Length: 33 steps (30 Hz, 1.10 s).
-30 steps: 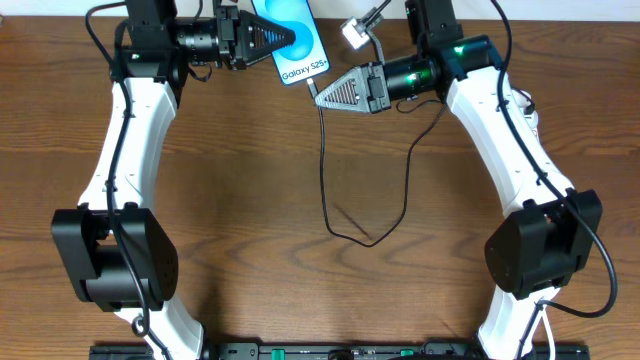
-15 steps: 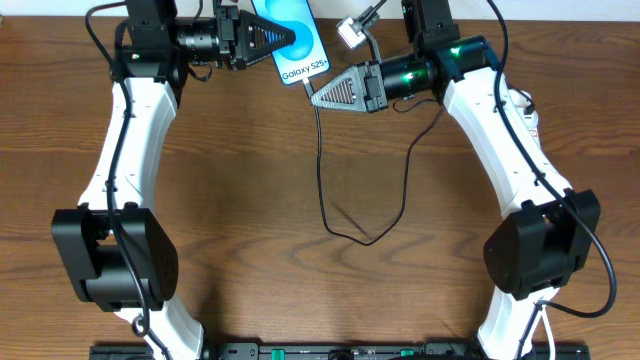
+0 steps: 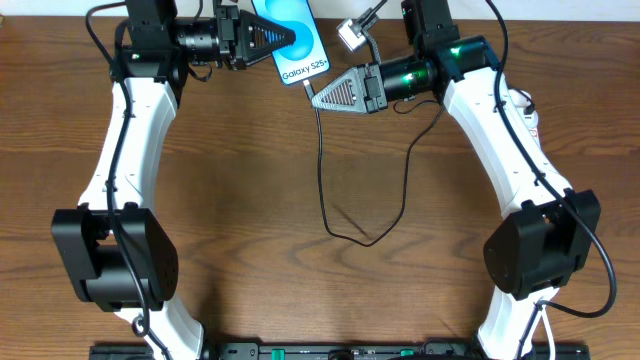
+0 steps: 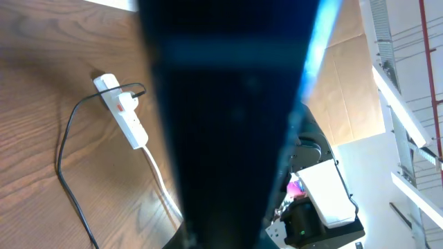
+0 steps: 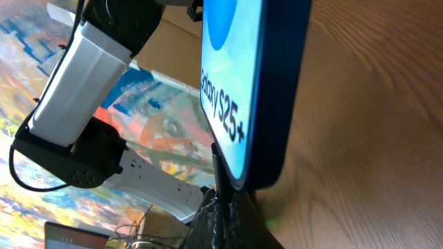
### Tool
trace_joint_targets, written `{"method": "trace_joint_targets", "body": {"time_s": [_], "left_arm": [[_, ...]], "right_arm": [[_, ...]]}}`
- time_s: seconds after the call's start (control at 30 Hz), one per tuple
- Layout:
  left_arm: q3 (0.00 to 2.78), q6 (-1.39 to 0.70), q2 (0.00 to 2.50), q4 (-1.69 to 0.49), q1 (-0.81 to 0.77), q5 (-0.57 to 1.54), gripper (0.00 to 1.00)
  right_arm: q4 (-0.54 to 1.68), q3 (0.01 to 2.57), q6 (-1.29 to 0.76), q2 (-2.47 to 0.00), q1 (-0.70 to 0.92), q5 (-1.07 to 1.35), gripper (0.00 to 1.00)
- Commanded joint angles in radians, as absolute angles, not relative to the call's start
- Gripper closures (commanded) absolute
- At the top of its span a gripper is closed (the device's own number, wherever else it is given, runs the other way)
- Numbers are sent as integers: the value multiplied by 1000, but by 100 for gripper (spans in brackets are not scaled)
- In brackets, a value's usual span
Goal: Plug charger to phone and switch on socket
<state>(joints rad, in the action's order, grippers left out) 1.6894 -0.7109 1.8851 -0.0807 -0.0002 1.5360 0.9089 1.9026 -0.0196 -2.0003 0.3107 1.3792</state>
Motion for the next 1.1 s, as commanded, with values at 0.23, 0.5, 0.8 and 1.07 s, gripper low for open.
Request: {"method": "trace_joint_targets", "body": {"time_s": [0.23,0.5,0.8,1.07], "left_arm": [[1705,-716,1870,-72,1,1560,93],[1705,-716,1870,-72,1,1560,93],[1705,-716,1870,-72,1,1564,93],[1705,-715,1870,-72,1,1564,93]], "right_arm": [[909,1903,-29,-2009,295,1391,99],[891,1903,-30,-2009,295,1391,99],[878,1903,-48,-2009,294,1390,99],[836,1903,-92,-2009,294,1391,99]]}}
